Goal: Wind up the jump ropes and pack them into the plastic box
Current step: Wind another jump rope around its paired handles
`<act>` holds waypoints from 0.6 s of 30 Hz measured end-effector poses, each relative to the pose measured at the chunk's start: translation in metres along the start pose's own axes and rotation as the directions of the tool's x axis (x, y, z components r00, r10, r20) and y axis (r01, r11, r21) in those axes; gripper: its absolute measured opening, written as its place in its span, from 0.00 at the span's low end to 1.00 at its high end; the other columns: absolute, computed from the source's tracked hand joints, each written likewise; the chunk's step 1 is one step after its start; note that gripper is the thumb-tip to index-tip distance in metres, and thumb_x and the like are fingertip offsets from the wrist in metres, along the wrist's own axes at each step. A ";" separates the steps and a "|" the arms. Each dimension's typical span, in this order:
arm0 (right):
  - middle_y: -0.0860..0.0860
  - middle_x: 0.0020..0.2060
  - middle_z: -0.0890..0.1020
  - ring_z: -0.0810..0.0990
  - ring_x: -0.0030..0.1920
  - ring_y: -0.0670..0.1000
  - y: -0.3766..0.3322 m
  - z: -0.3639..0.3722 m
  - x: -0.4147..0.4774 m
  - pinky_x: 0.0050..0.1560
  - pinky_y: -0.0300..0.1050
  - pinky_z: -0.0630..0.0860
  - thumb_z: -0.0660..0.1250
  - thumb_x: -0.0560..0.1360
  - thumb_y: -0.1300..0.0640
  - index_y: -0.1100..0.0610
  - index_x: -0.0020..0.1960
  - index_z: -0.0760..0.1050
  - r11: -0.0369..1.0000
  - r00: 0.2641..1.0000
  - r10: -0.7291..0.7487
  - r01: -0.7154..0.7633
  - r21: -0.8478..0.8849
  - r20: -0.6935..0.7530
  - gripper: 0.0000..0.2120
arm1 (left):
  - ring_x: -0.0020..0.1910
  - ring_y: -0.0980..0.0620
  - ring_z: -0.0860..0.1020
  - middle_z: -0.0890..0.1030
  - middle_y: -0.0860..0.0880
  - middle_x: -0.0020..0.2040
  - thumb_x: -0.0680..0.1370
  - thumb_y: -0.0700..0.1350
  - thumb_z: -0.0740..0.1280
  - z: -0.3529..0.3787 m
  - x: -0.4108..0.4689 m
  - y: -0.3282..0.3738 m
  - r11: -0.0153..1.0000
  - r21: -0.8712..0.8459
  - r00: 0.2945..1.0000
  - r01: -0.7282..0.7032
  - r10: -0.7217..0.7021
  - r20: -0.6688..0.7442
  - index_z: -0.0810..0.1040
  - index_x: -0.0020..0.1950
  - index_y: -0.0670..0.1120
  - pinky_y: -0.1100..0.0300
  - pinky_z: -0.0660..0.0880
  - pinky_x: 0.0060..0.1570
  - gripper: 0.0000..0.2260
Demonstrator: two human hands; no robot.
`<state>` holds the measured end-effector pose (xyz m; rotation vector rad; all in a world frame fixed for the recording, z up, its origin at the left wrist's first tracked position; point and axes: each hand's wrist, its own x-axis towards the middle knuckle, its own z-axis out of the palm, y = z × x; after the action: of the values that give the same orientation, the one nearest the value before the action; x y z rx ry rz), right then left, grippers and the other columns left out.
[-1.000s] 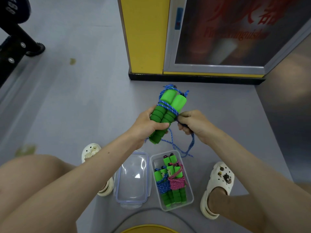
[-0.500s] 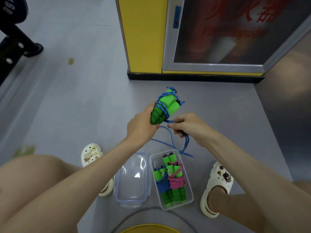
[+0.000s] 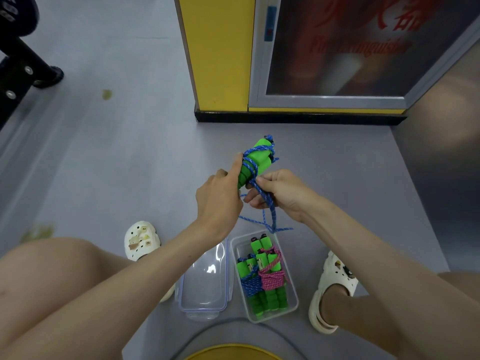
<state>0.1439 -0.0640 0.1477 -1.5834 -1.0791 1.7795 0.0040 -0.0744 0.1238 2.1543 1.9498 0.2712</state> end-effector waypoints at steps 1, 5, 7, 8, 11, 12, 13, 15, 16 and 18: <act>0.58 0.36 0.82 0.75 0.25 0.45 0.000 0.001 0.001 0.31 0.37 0.76 0.54 0.82 0.61 0.69 0.52 0.75 1.000 1.000 0.003 -0.002 0.010 -0.011 0.14 | 0.42 0.50 0.67 0.74 0.45 0.50 0.77 0.42 0.64 0.000 0.001 0.000 1.000 -0.017 1.000 -0.001 0.001 -0.003 0.48 0.78 0.55 0.56 0.62 0.36 0.35; 0.55 0.33 0.77 0.62 0.22 0.44 0.001 0.001 0.003 0.23 0.34 0.59 0.56 0.82 0.61 0.64 0.46 0.75 1.000 0.998 -0.017 0.018 0.024 -0.057 0.11 | 0.50 0.45 0.71 0.73 0.44 0.58 0.75 0.44 0.67 0.009 0.001 -0.001 0.989 -0.059 0.990 -0.133 0.130 -0.063 0.49 0.78 0.54 0.56 0.66 0.44 0.38; 0.54 0.32 0.77 0.61 0.24 0.45 0.000 -0.001 0.002 0.24 0.35 0.58 0.60 0.80 0.56 0.60 0.41 0.74 0.998 0.998 -0.032 0.035 0.045 -0.060 0.12 | 0.54 0.43 0.71 0.71 0.42 0.61 0.74 0.44 0.69 0.013 0.000 -0.001 0.979 -0.116 0.984 -0.168 0.160 -0.076 0.48 0.78 0.55 0.55 0.67 0.49 0.39; 0.53 0.31 0.76 0.61 0.24 0.45 -0.001 -0.002 0.002 0.24 0.35 0.58 0.63 0.79 0.52 0.60 0.40 0.74 0.998 0.997 -0.038 0.041 0.052 -0.063 0.13 | 0.55 0.43 0.70 0.70 0.42 0.62 0.74 0.45 0.69 0.013 0.001 -0.001 0.974 -0.155 0.985 -0.167 0.158 -0.068 0.48 0.78 0.56 0.55 0.67 0.51 0.40; 0.52 0.28 0.75 0.61 0.23 0.45 -0.002 -0.004 0.002 0.23 0.36 0.60 0.65 0.74 0.40 0.59 0.38 0.74 1.000 0.990 -0.028 0.029 0.005 -0.140 0.21 | 0.60 0.43 0.67 0.67 0.42 0.65 0.74 0.46 0.69 0.013 0.004 0.001 0.953 -0.261 0.987 -0.157 0.159 -0.011 0.47 0.77 0.58 0.55 0.67 0.58 0.40; 0.52 0.27 0.75 0.61 0.22 0.45 -0.001 -0.006 0.003 0.23 0.36 0.60 0.65 0.73 0.38 0.58 0.35 0.73 1.000 0.983 -0.023 0.022 -0.007 -0.183 0.23 | 0.61 0.44 0.66 0.66 0.42 0.65 0.74 0.46 0.69 0.012 0.005 0.002 0.935 -0.324 0.986 -0.147 0.163 0.023 0.48 0.77 0.59 0.55 0.67 0.60 0.40; 0.52 0.27 0.74 0.61 0.21 0.45 0.001 -0.007 0.004 0.23 0.37 0.60 0.65 0.73 0.38 0.57 0.32 0.72 1.000 0.975 -0.023 0.022 -0.007 -0.221 0.23 | 0.62 0.45 0.64 0.65 0.43 0.64 0.74 0.46 0.69 0.011 0.005 0.004 0.904 -0.411 0.984 -0.119 0.162 0.071 0.49 0.77 0.60 0.56 0.67 0.62 0.39; 0.52 0.26 0.72 0.61 0.21 0.44 0.003 -0.011 0.006 0.23 0.37 0.59 0.65 0.74 0.39 0.57 0.30 0.71 1.000 0.965 -0.028 0.026 -0.011 -0.262 0.23 | 0.64 0.48 0.62 0.63 0.46 0.62 0.75 0.44 0.69 0.007 0.006 0.006 0.797 -0.604 0.971 -0.008 0.150 0.185 0.53 0.76 0.60 0.63 0.67 0.60 0.37; 0.52 0.26 0.72 0.60 0.20 0.44 0.004 -0.014 0.007 0.23 0.37 0.58 0.65 0.74 0.40 0.57 0.30 0.71 0.999 0.963 -0.028 0.022 -0.023 -0.266 0.23 | 0.64 0.49 0.63 0.63 0.46 0.61 0.75 0.43 0.69 0.005 0.007 0.007 0.733 -0.678 0.964 0.055 0.138 0.228 0.55 0.76 0.60 0.66 0.69 0.59 0.35; 0.53 0.27 0.71 0.59 0.20 0.44 0.006 -0.019 0.008 0.22 0.37 0.57 0.64 0.76 0.41 0.58 0.32 0.71 1.000 0.970 -0.020 0.014 -0.028 -0.243 0.23 | 0.61 0.51 0.69 0.66 0.46 0.60 0.76 0.44 0.69 -0.003 0.011 0.005 0.626 -0.763 0.960 0.161 0.081 0.269 0.58 0.76 0.58 0.63 0.73 0.56 0.32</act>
<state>0.1616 -0.0563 0.1383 -1.7496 -0.9988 1.5166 0.0089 -0.0639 0.1277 1.4522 1.3299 0.6351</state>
